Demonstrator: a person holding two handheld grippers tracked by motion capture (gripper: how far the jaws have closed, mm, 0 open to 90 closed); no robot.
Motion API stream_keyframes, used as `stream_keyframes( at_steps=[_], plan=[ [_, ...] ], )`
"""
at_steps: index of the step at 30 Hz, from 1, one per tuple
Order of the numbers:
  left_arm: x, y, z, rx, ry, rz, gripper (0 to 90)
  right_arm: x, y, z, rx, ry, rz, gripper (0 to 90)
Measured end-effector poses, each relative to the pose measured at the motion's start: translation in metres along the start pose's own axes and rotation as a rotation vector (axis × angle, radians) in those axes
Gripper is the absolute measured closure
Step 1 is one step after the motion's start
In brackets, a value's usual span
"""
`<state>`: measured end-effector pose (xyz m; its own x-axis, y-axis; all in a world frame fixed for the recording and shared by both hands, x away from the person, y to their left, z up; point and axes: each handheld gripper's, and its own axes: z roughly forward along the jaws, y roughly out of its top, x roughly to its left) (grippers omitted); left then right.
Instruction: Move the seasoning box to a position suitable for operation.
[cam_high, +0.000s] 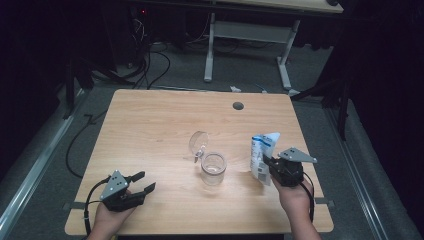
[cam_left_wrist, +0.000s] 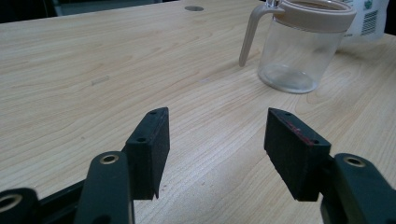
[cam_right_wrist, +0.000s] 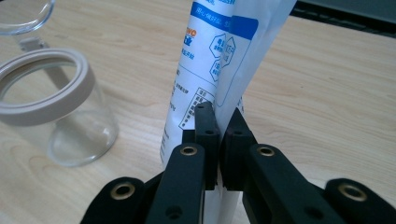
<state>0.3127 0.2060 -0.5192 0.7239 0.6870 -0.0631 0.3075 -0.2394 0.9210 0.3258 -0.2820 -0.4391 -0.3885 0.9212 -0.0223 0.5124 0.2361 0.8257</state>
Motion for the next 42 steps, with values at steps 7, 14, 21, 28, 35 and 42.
stream_keyframes(
  at_steps=[7, 14, 21, 28, 35, 42],
  plan=[
    [-0.001, 0.000, 0.000, 0.008, -0.001, 0.016, 40.8, 0.003, 0.008, -0.006, 0.061, 0.024, -0.028, 87.8],
    [-0.001, 0.000, 0.000, 0.009, -0.006, 0.016, 40.8, 0.005, 0.010, -0.004, 0.132, 0.032, -0.058, 87.8],
    [-0.001, 0.000, 0.000, 0.013, -0.005, 0.012, 40.9, 0.007, 0.014, -0.001, 0.210, 0.039, -0.092, 88.1],
    [-0.001, 0.000, 0.000, 0.009, -0.005, 0.011, 40.9, 0.008, 0.020, -0.002, 0.267, 0.051, -0.107, 88.3],
    [-0.002, 0.000, 0.000, 0.014, -0.009, 0.014, 40.9, 0.011, 0.029, 0.000, 0.335, 0.072, -0.139, 88.4],
    [-0.002, 0.000, 0.000, 0.013, -0.012, 0.015, 40.9, 0.015, 0.036, 0.002, 0.403, 0.079, -0.161, 88.6]
  ],
)
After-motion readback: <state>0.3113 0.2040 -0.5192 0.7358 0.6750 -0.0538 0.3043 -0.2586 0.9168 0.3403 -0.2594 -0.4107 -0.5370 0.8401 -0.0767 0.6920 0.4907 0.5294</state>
